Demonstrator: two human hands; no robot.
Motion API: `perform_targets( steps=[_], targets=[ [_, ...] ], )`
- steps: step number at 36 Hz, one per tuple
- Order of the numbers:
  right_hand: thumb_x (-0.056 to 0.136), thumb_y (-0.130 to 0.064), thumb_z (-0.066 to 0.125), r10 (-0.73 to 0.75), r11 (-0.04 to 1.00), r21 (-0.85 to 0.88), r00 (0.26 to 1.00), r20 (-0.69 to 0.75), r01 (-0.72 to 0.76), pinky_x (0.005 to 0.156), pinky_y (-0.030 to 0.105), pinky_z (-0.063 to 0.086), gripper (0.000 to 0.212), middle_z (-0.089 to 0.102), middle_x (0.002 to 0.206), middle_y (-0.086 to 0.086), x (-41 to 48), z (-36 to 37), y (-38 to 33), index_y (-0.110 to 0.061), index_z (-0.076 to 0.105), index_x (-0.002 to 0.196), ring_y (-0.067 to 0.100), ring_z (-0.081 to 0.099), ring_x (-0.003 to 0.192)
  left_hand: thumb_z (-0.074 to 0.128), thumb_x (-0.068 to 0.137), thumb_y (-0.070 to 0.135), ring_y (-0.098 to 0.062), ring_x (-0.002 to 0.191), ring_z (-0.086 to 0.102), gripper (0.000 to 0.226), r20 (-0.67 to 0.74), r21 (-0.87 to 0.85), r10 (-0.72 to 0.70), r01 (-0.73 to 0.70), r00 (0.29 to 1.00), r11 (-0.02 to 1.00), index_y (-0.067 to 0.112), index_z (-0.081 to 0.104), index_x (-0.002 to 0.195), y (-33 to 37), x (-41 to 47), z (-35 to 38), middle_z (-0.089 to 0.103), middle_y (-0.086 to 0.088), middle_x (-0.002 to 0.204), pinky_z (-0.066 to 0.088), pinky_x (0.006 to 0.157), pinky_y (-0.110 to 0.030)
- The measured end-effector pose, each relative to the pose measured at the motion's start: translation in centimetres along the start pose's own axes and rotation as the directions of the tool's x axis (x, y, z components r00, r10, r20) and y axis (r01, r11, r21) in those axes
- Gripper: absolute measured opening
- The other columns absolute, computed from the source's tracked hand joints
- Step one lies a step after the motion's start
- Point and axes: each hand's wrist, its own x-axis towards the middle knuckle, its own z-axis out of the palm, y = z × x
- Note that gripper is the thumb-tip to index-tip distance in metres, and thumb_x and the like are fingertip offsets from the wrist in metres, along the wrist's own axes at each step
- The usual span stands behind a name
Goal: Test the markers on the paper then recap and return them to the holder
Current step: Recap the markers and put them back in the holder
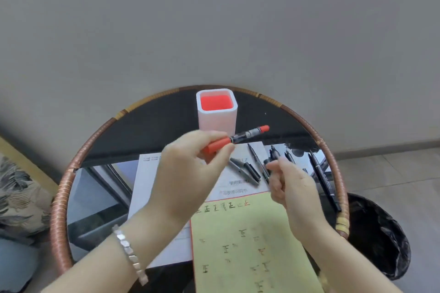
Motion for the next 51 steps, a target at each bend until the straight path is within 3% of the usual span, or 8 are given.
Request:
perform_targets(
  steps=[5,16,25,30,34,40,45,51],
  targets=[
    [0.092,-0.016,0.047,-0.122,0.972,-0.212,0.99,-0.076,0.103,0.041,0.016,0.026,0.033,0.03,0.047,-0.006,1.1,-3.1,-1.4,-0.01,0.051,0.059,0.008,0.026,0.043,0.065,0.086,0.016,-0.009,0.067,0.055,0.011,-0.208,0.231,0.189,-0.14,0.96,0.963,0.006,0.067,0.091,-1.2,5.8,-1.0,0.061,0.001,0.076,0.043,0.067,-0.009],
    [0.093,-0.02,0.048,-0.137,0.909,-0.402,0.99,-0.033,0.112,0.047,0.019,0.033,0.025,0.04,0.051,-0.003,0.9,-7.1,-2.1,-0.011,0.063,0.075,0.004,0.034,0.041,0.056,0.091,0.031,-0.017,0.081,0.058,0.019,0.029,0.183,-0.229,0.221,0.973,0.958,0.014,0.063,0.095,-5.8,10.2,3.0,0.065,0.0,0.087,0.04,0.066,-0.029],
    [0.088,-0.026,0.055,-0.259,0.574,-0.81,0.965,-0.039,0.122,0.05,0.019,0.037,0.002,0.056,0.069,-0.007,2.1,-8.9,-2.2,-0.025,0.057,0.087,0.007,0.05,0.059,0.061,0.085,0.016,-0.025,0.11,0.044,0.041,0.012,0.263,-0.182,0.173,0.983,0.949,0.018,0.048,0.124,-3.9,7.4,2.6,0.044,-0.006,0.115,0.042,0.09,-0.035],
    [0.088,-0.029,0.052,-0.132,0.358,-0.934,0.989,-0.068,-0.017,0.056,0.024,0.038,0.03,0.054,0.102,-0.006,3.8,-9.5,-1.8,-0.024,0.046,0.117,0.012,0.055,0.076,0.061,0.084,0.017,-0.005,0.101,0.026,0.042,0.223,0.313,-0.036,-0.037,0.974,0.949,0.022,0.05,0.125,-0.9,3.4,3.6,0.04,0.009,0.113,0.028,0.088,-0.025],
    [0.089,-0.028,0.05,-0.027,0.269,-0.962,0.999,-0.046,-0.037,0.063,0.027,0.041,0.037,0.053,0.111,-0.001,4.5,-9.2,-1.1,-0.022,0.04,0.124,0.017,0.054,0.085,0.052,0.09,0.026,0.004,0.105,0.036,0.024,0.439,0.216,0.002,-0.108,0.898,0.97,0.03,0.054,0.114,0.8,1.6,4.9,0.045,0.024,0.107,0.028,0.089,-0.017],
    [0.088,-0.017,0.048,-0.016,0.3,-0.951,0.996,-0.086,-0.077,0.069,0.033,0.044,0.03,0.058,0.103,0.007,4.9,-9.3,-0.1,-0.012,0.048,0.118,0.025,0.058,0.09,0.048,0.092,0.026,-0.007,0.108,0.046,0.022,0.574,0.212,0.019,-0.171,0.819,0.962,0.024,0.058,0.111,2.0,1.1,8.5,0.056,0.013,0.108,0.039,0.092,-0.025],
    [0.081,-0.01,0.044,-0.011,0.531,-0.843,0.995,-0.101,-0.079,0.053,0.023,0.037,0.017,0.046,0.062,-0.002,4.5,-10.4,-0.4,-0.012,0.057,0.091,0.019,0.044,0.063,0.051,0.09,0.039,-0.013,0.116,0.041,0.036,0.635,0.292,-0.01,-0.227,0.772,0.929,0.023,0.054,0.123,2.5,2.0,13.1,0.055,0.009,0.121,0.037,0.097,-0.028],
    [0.081,-0.011,0.046,-0.099,0.63,-0.777,0.991,-0.094,-0.011,0.055,0.027,0.033,0.017,0.049,0.067,0.003,2.8,-12.3,-1.3,-0.007,0.061,0.089,0.017,0.042,0.061,0.058,0.08,0.054,-0.022,0.116,0.034,0.054,0.714,0.454,-0.139,-0.303,0.686,0.838,0.014,0.055,0.116,2.5,2.3,17.7,0.049,0.003,0.124,0.033,0.092,-0.032]
  ],
)
